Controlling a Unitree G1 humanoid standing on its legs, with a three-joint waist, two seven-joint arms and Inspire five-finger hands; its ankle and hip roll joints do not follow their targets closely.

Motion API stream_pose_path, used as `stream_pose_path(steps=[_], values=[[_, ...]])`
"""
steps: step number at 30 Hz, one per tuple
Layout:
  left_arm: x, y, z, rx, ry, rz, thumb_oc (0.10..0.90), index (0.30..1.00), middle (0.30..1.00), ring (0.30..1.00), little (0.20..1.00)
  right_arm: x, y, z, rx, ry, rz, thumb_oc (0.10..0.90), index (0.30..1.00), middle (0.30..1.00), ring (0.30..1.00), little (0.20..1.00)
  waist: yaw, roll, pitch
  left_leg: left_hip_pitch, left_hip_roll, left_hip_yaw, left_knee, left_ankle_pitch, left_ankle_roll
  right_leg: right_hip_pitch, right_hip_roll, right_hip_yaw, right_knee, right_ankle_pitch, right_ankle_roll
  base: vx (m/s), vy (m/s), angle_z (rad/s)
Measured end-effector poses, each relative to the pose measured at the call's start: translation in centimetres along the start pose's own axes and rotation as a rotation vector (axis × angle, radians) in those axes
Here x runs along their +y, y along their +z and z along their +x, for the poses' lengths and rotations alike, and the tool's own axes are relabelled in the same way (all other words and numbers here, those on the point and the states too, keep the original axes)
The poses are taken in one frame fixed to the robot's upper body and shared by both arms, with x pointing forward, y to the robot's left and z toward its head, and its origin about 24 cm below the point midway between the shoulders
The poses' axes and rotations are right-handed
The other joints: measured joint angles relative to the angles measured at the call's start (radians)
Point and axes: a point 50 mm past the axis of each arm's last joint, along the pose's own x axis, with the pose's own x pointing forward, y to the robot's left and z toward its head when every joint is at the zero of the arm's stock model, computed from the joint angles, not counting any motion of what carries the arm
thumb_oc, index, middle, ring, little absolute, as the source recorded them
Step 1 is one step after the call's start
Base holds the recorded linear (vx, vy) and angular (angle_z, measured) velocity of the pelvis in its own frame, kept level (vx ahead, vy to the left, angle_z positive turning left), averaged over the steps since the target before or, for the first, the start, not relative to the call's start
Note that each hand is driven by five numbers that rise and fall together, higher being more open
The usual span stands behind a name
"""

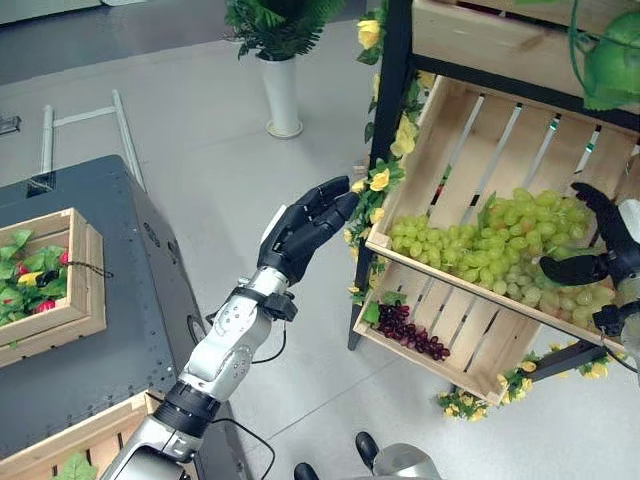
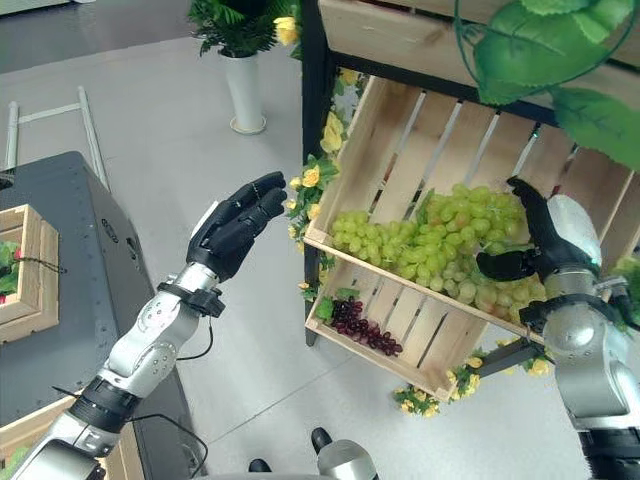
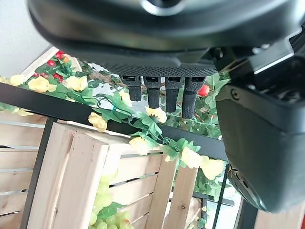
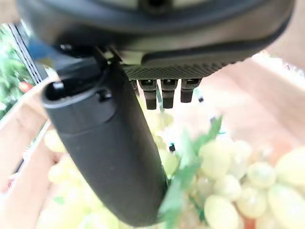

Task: Pick up the fruits from the basket on one side to the basket on the other side

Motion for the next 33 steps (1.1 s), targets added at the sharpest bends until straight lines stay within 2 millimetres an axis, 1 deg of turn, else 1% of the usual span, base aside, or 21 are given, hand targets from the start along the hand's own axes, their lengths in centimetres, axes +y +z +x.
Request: stream_pose_path(steps=[1, 3, 5, 8, 9, 12, 16, 21, 25, 28, 32, 33], values=[[0.0, 0.0, 0.0, -0.001, -0.001, -0.001, 0.8, 0.9, 0.9, 0.9, 0.9, -0.2, 0.0, -0.1, -0.005, -0.012, -0.001, 0.8, 0.9, 0.9, 0.9, 0.9, -0.003, 0.003, 0.0, 0.0, 0.0, 0.0, 0.0, 0.0, 0.0, 0.0, 0.0, 0.0, 0.0, 0.0, 0.0, 0.0, 0.014, -0.06], [-0.1, -0.1, 0.0, 0.0, -0.001, 0.002, 0.8, 0.9, 0.9, 0.9, 0.9, -1.1, 0.3, -0.4, -0.036, -0.092, -0.042, 0.8, 0.9, 0.9, 0.9, 0.9, -0.014, 0.012, 0.002, 0.0, -0.001, 0.0, 0.0, -0.001, 0.001, 0.0, 0.0, 0.0, 0.0, 0.0, 0.0, 0.0, 0.0, 0.0], [-0.1, -0.1, 0.0, 0.0, -0.002, 0.013, 0.8, 0.9, 0.9, 0.9, 0.9, -1.9, 0.5, -0.6, -0.055, -0.152, -0.044, 0.8, 0.9, 0.9, 0.9, 0.9, -0.02, 0.016, 0.001, 0.0, 0.0, 0.001, 0.0, -0.003, -0.003, -0.001, 0.0, 0.001, 0.0, 0.0, 0.0, 0.0, 0.0, 0.0], [-0.1, -0.2, -0.1, 0.002, 0.0, 0.011, 0.8, 0.9, 0.9, 0.9, 0.9, -3.5, 1.4, -0.9, -0.098, -0.248, -0.038, 0.8, 0.9, 0.9, 0.9, 0.9, -0.026, 0.026, 0.001, 0.0, 0.0, 0.002, 0.0, -0.004, -0.004, -0.002, 0.0, 0.002, 0.0, -0.001, 0.001, 0.0, 0.0, 0.0], [-0.2, -0.3, -0.1, 0.005, 0.002, 0.01, 0.8, 0.9, 0.9, 0.9, 0.9, -4.1, 2.0, -1.0, -0.127, -0.293, -0.033, 0.8, 0.9, 0.9, 0.9, 0.9, -0.029, 0.032, 0.002, 0.0, 0.0, 0.002, 0.0, -0.004, -0.004, -0.003, 0.0, 0.002, -0.001, -0.004, 0.005, 0.0, 0.0, 0.0], [-0.2, -0.8, -0.4, 0.015, 0.012, -0.002, 0.8, 0.9, 0.9, 0.9, 0.9, -4.7, 2.9, -1.4, -0.183, -0.381, -0.051, 0.8, 0.9, 0.9, 0.9, 0.9, -0.03, 0.037, 0.001, 0.0, 0.001, 0.001, 0.0, -0.004, -0.004, -0.003, 0.0, 0.001, -0.001, -0.004, 0.006, 0.0, 0.0, 0.0], [-0.3, -1.2, -0.7, 0.025, 0.034, -0.014, 0.8, 0.9, 0.9, 0.9, 0.9, -4.6, 3.3, -1.8, -0.206, -0.388, -0.031, 0.8, 0.9, 0.9, 0.9, 0.9, -0.026, 0.045, 0.002, -0.003, 0.001, 0.001, 0.0, -0.003, -0.004, -0.008, 0.0, 0.001, 0.0, -0.004, 0.005, -0.01, -0.006, 0.0], [-0.3, -1.2, -0.7, 0.025, 0.036, -0.011, 0.8, 0.9, 0.9, 0.9, 0.9, -4.0, 3.5, -2.1, -0.241, -0.383, 0.055, 0.8, 0.9, 0.9, 0.9, 0.9, -0.015, 0.046, 0.001, -0.003, 0.001, 0.001, 0.0, -0.001, 0.0, -0.009, 0.001, 0.001, 0.0, 0.0, 0.0, 0.0, 0.0, 0.0], [-0.3, -1.3, -0.8, 0.028, 0.039, -0.011, 0.8, 0.9, 0.9, 0.9, 0.9, -3.5, 3.8, -2.4, -0.26, -0.363, 0.192, 0.8, 0.9, 0.9, 0.9, 0.9, -0.01, 0.046, 0.001, -0.003, 0.0, 0.0, 0.0, -0.001, 0.0, -0.008, 0.001, 0.0, 0.0, 0.0, 0.0, 0.0, -0.008, 0.0], [-0.1, -1.7, -1.2, 0.043, 0.054, -0.017, 0.8, 0.9, 0.9, 0.9, 0.9, -2.5, 4.0, -2.5, -0.267, -0.304, 0.35, 0.8, 0.9, 0.9, 0.9, 0.9, -0.009, 0.046, 0.001, -0.003, 0.001, 0.0, 0.0, 0.0, 0.0, -0.008, 0.001, 0.0, 0.0, 0.0, 0.0, -0.02, -0.038, 0.0], [-0.1, -2.0, -1.4, 0.048, 0.061, -0.023, 0.8, 0.9, 0.9, 0.9, 0.9, -0.6, 4.3, -2.6, -0.27, -0.192, 0.461, 0.8, 0.9, 0.9, 0.9, 0.9, 0.005, 0.047, 0.001, -0.003, 0.001, -0.001, 0.0, 0.0, 0.0, -0.003, 0.0, -0.002, 0.0, 0.0, 0.0, 0.0, 0.0, 0.0], [-0.2, -2.0, -1.3, 0.046, 0.063, -0.028, 0.8, 0.9, 0.9, 0.9, 0.9, 0.0, 4.5, -2.6, -0.269, -0.151, 0.498, 0.8, 0.9, 0.9, 0.9, 0.9, 0.014, 0.047, 0.001, -0.002, 0.001, -0.002, 0.0, 0.0, 0.0, -0.003, 0.0, -0.003, 0.0, 0.0, 0.0, -0.01, -0.017, 0.03]])
